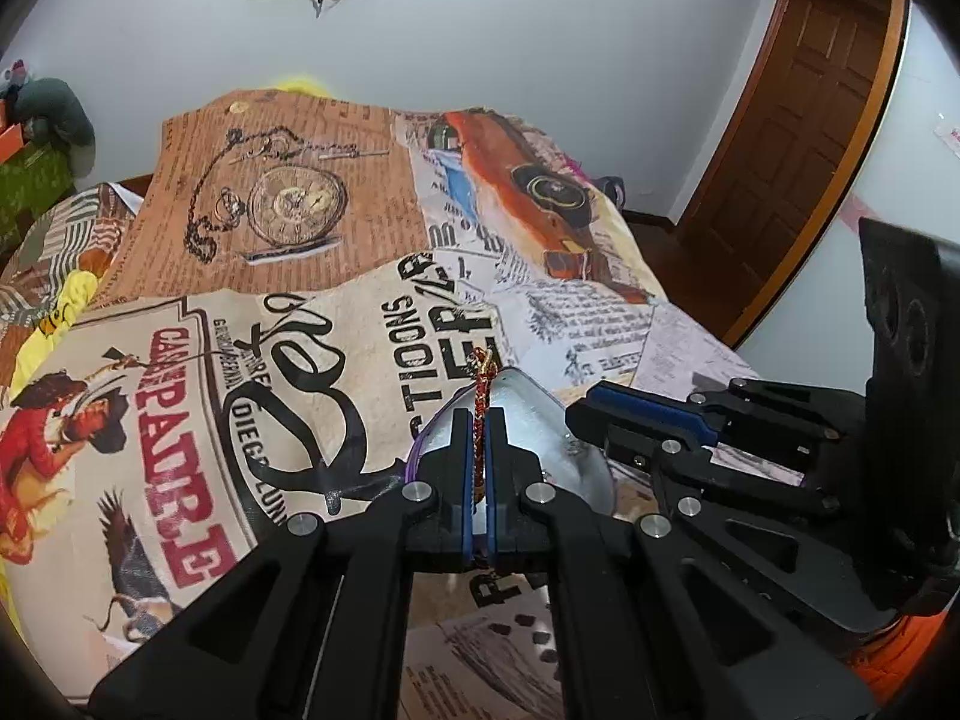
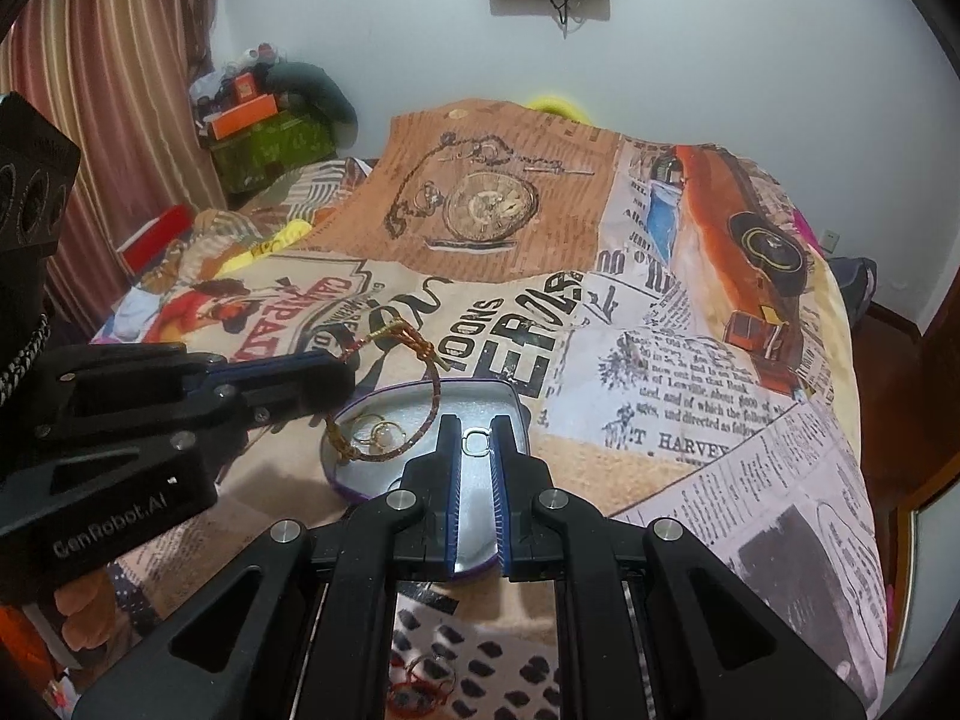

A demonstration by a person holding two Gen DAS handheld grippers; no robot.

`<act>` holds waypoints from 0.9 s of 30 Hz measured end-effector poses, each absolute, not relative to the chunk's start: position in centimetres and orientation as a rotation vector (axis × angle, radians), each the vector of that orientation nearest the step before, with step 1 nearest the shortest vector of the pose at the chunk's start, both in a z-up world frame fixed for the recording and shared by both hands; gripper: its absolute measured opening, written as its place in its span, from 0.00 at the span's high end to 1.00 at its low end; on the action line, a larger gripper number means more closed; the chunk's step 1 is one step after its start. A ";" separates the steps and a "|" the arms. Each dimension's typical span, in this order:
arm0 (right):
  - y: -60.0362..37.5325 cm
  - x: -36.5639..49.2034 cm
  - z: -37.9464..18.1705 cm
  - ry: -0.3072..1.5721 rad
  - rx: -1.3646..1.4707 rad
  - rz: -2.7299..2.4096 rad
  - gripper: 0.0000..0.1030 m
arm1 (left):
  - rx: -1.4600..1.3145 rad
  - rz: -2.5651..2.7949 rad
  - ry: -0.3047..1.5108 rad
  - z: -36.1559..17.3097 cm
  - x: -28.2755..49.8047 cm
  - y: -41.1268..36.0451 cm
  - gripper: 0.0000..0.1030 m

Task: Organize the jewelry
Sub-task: 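Carry the beaded bracelet to the tin with left tool while right tool carries a silver ring, then open the left tool over the tin while the right tool releases the silver ring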

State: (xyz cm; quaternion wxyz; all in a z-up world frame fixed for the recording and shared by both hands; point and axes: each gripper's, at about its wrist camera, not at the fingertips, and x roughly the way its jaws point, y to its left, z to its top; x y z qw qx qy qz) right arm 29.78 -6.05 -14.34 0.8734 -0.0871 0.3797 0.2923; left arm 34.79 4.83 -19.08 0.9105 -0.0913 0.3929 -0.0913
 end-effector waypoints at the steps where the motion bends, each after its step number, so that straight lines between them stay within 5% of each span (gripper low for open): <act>1: -5.9 30.0 -14.5 0.797 -0.186 0.613 0.92 | -0.194 -0.188 0.816 -19.3 35.0 4.9 0.99; 27: -3.7 31.3 -16.8 0.857 -0.254 0.633 0.92 | -0.129 -0.129 0.869 -21.0 34.9 5.8 0.93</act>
